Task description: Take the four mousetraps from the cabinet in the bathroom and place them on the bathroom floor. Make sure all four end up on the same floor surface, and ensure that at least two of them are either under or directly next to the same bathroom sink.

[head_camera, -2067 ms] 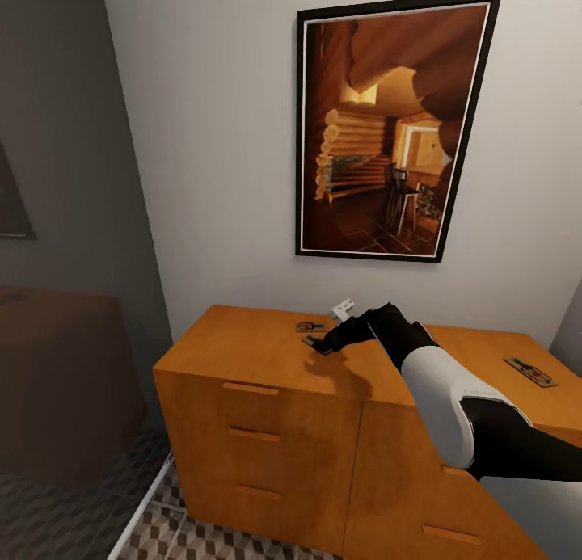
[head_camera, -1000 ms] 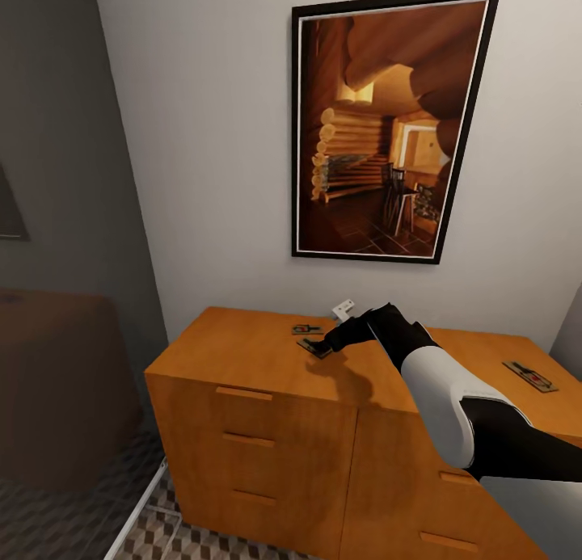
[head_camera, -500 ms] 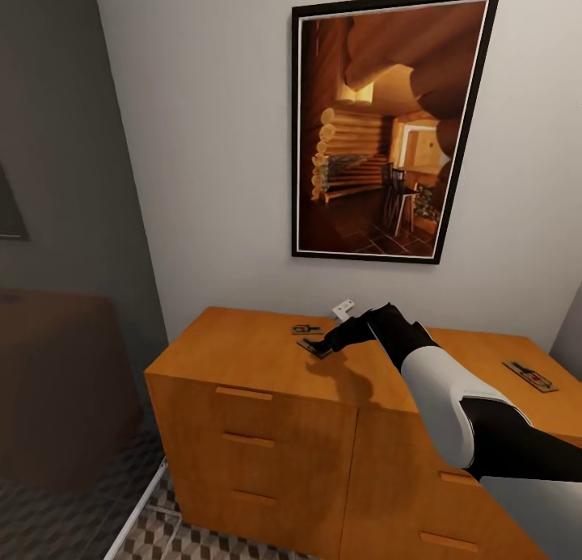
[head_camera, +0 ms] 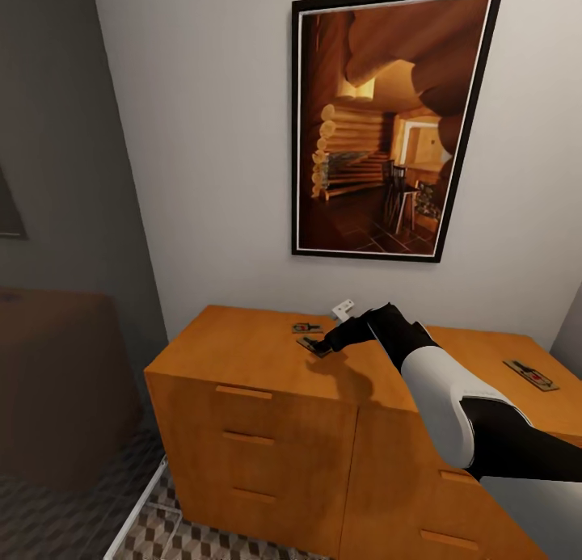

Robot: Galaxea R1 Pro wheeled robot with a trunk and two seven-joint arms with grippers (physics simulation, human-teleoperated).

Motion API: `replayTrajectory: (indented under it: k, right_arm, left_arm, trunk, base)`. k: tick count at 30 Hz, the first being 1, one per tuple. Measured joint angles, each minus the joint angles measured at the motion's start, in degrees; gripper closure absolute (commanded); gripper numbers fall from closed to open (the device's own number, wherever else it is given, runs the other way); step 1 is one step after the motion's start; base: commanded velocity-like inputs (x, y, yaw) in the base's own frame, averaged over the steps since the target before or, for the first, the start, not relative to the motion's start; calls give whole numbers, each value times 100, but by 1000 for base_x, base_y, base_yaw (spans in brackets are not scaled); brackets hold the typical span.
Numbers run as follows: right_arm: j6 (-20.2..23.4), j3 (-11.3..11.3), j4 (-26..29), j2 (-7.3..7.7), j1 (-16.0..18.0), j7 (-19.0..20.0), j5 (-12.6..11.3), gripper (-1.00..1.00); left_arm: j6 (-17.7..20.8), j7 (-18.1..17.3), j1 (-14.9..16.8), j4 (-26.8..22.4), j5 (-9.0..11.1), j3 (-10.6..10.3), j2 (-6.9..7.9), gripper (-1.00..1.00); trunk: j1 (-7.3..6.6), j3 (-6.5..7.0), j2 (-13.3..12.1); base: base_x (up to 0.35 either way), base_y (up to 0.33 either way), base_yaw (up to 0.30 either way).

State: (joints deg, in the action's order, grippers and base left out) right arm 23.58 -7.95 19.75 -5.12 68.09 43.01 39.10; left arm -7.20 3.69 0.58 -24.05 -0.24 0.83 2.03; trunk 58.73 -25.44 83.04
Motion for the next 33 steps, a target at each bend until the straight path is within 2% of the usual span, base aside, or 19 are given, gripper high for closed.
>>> replayTrajectory:
  k: [21,33]
  right_arm:
    - [-5,0,0,0,0,17,-11,-100]
    - [-33,-4,0,0,0,134,-24,-100]
  left_arm:
    - [0,0,0,-5,0,0,0,-100]
    - [0,0,0,-6,0,0,0,-100]
  trunk:
    - [0,-166,0]
    - [0,-181,0]
  base:
    - [0,0,0]
    - [0,0,0]
